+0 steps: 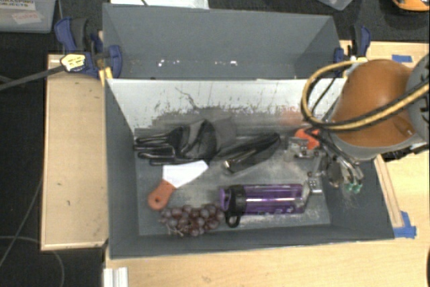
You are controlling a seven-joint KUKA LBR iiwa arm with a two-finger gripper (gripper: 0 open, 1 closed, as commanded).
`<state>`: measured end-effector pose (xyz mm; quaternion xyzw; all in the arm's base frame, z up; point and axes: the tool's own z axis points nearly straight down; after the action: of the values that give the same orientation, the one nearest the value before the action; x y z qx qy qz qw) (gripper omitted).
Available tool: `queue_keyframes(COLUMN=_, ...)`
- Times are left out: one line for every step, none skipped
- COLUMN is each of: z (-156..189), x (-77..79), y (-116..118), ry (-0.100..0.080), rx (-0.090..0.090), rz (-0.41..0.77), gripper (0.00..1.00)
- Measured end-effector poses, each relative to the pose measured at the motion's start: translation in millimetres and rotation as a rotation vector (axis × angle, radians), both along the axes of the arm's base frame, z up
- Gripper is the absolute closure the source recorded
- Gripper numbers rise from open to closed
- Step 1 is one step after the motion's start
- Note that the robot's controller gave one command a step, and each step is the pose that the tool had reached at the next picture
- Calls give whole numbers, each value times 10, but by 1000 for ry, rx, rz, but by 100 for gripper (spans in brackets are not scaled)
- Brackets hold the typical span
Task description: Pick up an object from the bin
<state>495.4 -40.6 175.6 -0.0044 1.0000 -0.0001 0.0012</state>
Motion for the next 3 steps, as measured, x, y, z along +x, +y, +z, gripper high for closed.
queue_keyframes(z=-4, x=0, y=0, ry=0, rx=0, rz=0, gripper=0)
queue_keyframes(z=-667, x=-51, y=50, ry=0, rx=1, rz=-51, gripper=0)
queue_keyframes(z=-731, x=-156, y=118, ry=-13, rx=0, rz=-49, gripper=0)
